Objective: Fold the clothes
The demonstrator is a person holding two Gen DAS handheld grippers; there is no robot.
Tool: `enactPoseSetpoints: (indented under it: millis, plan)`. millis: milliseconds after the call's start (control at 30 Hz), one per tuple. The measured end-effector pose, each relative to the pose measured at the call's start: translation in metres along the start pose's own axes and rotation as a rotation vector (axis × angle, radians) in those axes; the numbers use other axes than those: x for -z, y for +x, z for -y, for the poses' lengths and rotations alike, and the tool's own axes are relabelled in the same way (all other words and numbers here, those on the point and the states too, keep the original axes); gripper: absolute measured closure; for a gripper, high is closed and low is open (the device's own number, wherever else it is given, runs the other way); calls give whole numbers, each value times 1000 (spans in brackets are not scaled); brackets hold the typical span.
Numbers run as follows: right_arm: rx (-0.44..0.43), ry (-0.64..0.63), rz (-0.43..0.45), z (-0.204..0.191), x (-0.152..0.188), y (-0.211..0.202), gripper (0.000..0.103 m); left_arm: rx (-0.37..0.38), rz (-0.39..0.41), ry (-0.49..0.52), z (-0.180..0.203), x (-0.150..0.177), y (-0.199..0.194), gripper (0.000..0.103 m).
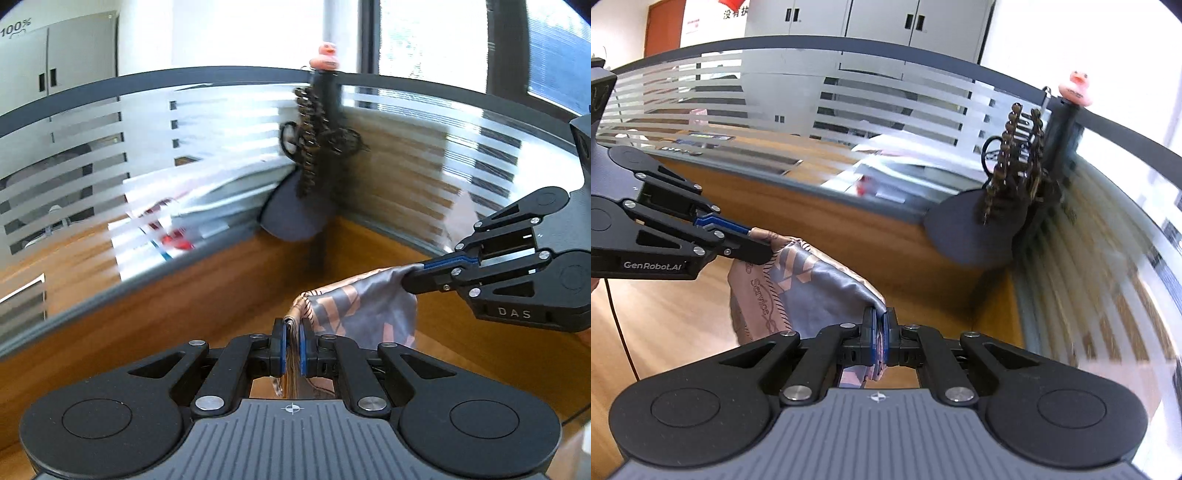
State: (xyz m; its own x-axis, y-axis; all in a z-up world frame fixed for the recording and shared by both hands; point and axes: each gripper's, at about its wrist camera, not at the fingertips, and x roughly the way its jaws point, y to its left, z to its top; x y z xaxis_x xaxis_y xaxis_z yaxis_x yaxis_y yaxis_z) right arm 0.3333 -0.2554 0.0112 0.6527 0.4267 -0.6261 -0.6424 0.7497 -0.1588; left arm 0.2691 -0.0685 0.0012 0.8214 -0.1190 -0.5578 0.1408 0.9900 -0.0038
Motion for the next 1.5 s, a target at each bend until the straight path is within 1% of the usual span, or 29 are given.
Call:
enactPoseSetpoints:
  millis: [167,367,467,600,733,1000,1100,1267,1500]
  plan:
    - [4,-32,21,20,-22,32,100,-22,20,-14,-11,-9,19,94]
    - [12,-16,51,40,-36,49,100,-27,25,-22,-15,-14,30,94]
    - [6,-1,43,47,-36,56,100,-30,28,-25,-16,-17,36,94]
    - [-23,13,6,46,-18,66,100,-33,31,-30,-19,-20,43,94]
    - [-53,16,-38,37,4,66,100,-25,-12,-52,-14,3,45,94]
    - [-114,32,-125,16,46,57,100,5,-109,-147,-2,51,32,94]
    - [-137,30,-166,11,55,61,100,11,-156,-175,0,64,32,94]
    - [-153,22,-216,7,59,81,100,11,-206,-194,-4,73,45,93]
    - [-163,11,-267,14,54,122,99,2,-274,-233,-20,75,78,93]
